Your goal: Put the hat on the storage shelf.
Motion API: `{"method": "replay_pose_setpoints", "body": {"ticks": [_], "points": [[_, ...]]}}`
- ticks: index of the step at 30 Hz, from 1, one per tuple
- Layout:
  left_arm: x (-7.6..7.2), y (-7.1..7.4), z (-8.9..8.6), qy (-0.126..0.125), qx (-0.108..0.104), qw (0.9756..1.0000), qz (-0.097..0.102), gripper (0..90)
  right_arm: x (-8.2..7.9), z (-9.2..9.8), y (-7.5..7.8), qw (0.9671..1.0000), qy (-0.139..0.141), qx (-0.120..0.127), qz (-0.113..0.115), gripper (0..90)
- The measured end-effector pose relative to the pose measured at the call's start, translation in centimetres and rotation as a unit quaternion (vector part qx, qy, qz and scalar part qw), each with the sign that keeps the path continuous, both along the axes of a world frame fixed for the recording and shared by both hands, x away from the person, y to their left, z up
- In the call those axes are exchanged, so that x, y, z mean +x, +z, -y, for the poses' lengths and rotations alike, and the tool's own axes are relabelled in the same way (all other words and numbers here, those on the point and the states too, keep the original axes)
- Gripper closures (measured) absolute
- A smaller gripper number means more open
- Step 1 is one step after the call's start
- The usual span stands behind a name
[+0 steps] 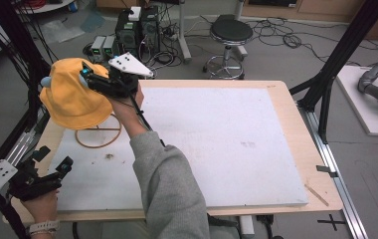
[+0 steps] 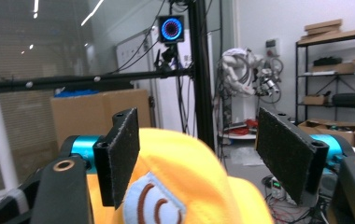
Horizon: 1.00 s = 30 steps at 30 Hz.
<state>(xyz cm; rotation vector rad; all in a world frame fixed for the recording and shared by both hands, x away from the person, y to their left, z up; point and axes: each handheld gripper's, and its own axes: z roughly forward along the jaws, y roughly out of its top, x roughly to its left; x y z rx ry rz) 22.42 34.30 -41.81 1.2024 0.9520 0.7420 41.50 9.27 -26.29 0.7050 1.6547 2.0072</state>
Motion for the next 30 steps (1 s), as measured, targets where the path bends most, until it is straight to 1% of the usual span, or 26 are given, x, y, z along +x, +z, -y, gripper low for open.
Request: {"method": "replay_pose_setpoints", "body": {"ticks": [1, 3, 4, 5, 8, 10, 11, 12, 14, 17, 21, 23, 25, 27, 30], "points": [[0.0, 0.0, 0.0, -0.001, 0.0, 1.0, 0.0, 1.7, 0.0, 0.0, 0.0, 1.0, 0.0, 0.0, 0.0, 30.6], [0.0, 0.0, 0.1, 0.0, 0.002, 1.0, 0.001, 1.7, -0.1, 0.6, 0.2, 1.0, -0.008, 0.0, 0.005, 29.9], [0.0, 0.0, 0.2, 0.0, 0.003, 1.0, 0.002, 1.7, -0.1, 0.9, 0.3, 0.9999, -0.011, -0.002, 0.008, 29.5], [0.0, 0.0, 0.2, 0.0, 0.007, 1.0, 0.001, 1.7, -0.1, 1.4, 0.4, 0.9998, -0.016, 0.001, 0.009, 29.2], [0.1, -0.1, 0.3, -0.003, 0.009, 1.0, -0.003, 1.7, -0.1, 2.5, 0.7, 0.9996, -0.026, 0.006, 0.011, 29.0], [0.1, -0.1, 0.3, -0.003, 0.009, 0.9999, -0.005, 1.7, -0.1, 3.6, 1.0, 0.9992, -0.035, 0.008, 0.015, 28.9], [0.1, -0.1, 0.3, -0.003, 0.009, 0.9999, -0.005, 1.7, 0.0, 4.8, 1.4, 0.9987, -0.047, 0.015, 0.017, 28.7], [0.1, -0.1, 0.3, -0.002, 0.01, 0.9999, -0.005, 1.7, 0.0, 4.8, 1.4, 0.9987, -0.047, 0.015, 0.017, 28.7], [0.1, -0.1, 0.4, -0.001, 0.01, 0.9999, -0.005, 1.7, 0.1, 6.0, 1.7, 0.9981, -0.055, 0.021, 0.019, 27.8], [0.2, -0.1, 0.4, -0.002, 0.013, 0.9999, -0.004, 1.7, 0.0, 7.8, 2.0, 0.9971, -0.07, 0.023, 0.019, 26.7], [0.3, -0.3, 0.5, -0.002, 0.015, 0.9998, -0.009, 1.7, -0.2, 10.4, 2.3, 0.9952, -0.091, 0.025, 0.025, 24.6], [0.3, -0.3, 0.5, -0.003, 0.019, 0.9997, -0.012, 1.7, -0.2, 12.0, 2.5, 0.994, -0.104, 0.026, 0.023, 22.5], [0.4, -0.4, 0.6, -0.003, 0.02, 0.9997, -0.013, 1.7, -0.4, 13.1, 2.7, 0.993, -0.114, 0.022, 0.022, 22.1], [0.4, -0.4, 0.7, -0.003, 0.022, 0.9997, -0.013, 1.7, -0.7, 14.4, 3.0, 0.9914, -0.126, 0.015, 0.032, 22.0], [0.4, -0.3, 0.7, -0.003, 0.026, 0.9996, -0.013, 1.7, -1.2, 16.4, 3.2, 0.9891, -0.14, 0.017, 0.041, 21.3]]}}
